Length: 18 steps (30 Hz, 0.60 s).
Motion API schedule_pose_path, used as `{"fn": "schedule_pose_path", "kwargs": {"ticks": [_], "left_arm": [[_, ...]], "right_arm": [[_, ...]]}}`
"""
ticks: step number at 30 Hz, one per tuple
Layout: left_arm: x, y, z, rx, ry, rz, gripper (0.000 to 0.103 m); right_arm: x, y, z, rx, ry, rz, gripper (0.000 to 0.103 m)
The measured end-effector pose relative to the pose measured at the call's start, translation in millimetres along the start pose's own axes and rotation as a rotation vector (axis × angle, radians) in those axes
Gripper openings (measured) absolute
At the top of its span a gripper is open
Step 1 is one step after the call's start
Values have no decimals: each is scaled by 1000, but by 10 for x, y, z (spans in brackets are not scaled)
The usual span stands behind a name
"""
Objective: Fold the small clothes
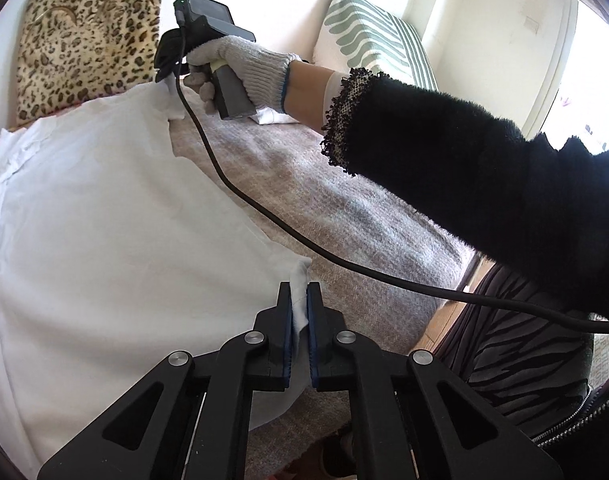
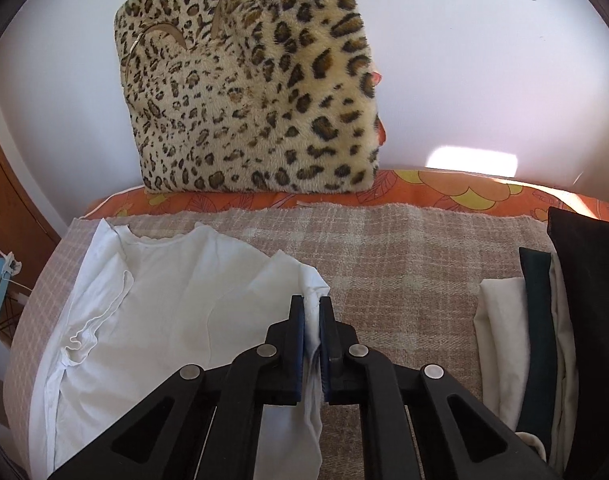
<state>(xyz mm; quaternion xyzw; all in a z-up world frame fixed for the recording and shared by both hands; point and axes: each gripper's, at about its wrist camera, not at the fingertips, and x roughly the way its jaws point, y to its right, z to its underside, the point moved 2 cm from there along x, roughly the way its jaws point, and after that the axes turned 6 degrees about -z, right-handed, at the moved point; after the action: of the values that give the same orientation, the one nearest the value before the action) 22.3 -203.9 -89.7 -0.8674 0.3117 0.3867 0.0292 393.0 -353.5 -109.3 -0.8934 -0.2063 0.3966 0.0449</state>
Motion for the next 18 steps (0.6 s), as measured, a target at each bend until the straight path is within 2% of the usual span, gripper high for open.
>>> {"fn": "schedule_pose_path", "kwargs": {"ticks": [3,5,8,9,11,13,15,18], "left_arm": [[13,-53,10,-18,-8,16,5],[57,-80,51,-23,-35,22,5],[36,-90,90,-27,-36,32,5],[18,-88,91,-25,-30,33,5],[-24,-89,68,-25,-13,32,5],[-41,-114,47,-32,-1,34,5],[-48,-139,45,-47,4,34,5],[-61,-196,58,-75,15,32,5]], "right_arm": [[-67,39,-53,25,7,-1,4],[41,61,-18,35,-38,19,5],[256,109,68,64,-129,20,19],[255,123,67,71,-125,8,23],[179,158,3,97,-75,-20,50],[110,213,-85,133,-25,-66,58],[140,264,-140,159,-31,-84,57],[272,278,-126,159,-102,-84,58]]}}
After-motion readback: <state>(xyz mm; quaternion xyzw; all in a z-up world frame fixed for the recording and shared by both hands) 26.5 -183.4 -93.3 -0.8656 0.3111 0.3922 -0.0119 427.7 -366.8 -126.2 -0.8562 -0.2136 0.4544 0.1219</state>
